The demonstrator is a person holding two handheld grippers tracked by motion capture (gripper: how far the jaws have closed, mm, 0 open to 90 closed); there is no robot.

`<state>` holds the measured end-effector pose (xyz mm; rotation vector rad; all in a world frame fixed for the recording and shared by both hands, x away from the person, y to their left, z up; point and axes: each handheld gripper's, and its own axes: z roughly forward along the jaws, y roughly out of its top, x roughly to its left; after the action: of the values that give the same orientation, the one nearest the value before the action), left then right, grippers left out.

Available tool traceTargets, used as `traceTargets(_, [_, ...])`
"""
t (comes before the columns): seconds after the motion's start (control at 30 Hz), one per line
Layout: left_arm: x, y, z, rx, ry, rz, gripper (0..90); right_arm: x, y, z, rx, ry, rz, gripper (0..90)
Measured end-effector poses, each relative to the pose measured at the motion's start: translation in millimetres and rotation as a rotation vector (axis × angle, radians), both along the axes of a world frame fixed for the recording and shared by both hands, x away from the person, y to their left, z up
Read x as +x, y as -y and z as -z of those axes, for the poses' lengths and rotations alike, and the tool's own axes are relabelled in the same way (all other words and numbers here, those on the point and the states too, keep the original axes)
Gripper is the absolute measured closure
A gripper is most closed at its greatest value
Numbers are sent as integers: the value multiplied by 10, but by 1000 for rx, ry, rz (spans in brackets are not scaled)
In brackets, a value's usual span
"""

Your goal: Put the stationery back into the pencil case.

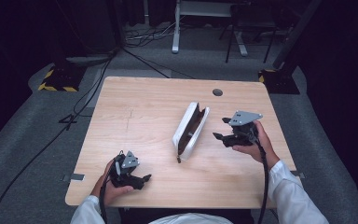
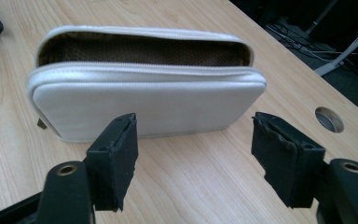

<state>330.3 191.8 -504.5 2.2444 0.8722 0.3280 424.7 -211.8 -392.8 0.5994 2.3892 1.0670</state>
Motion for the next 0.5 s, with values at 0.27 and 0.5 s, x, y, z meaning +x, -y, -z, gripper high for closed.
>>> traceTargets(0.27, [0, 0, 0, 0, 0, 0, 146, -35, 128, 118, -29, -16, 17, 317])
traceTargets(0.5, [0, 0, 0, 0, 0, -1, 146, -80, 252, 245, -53, -34, 33, 310])
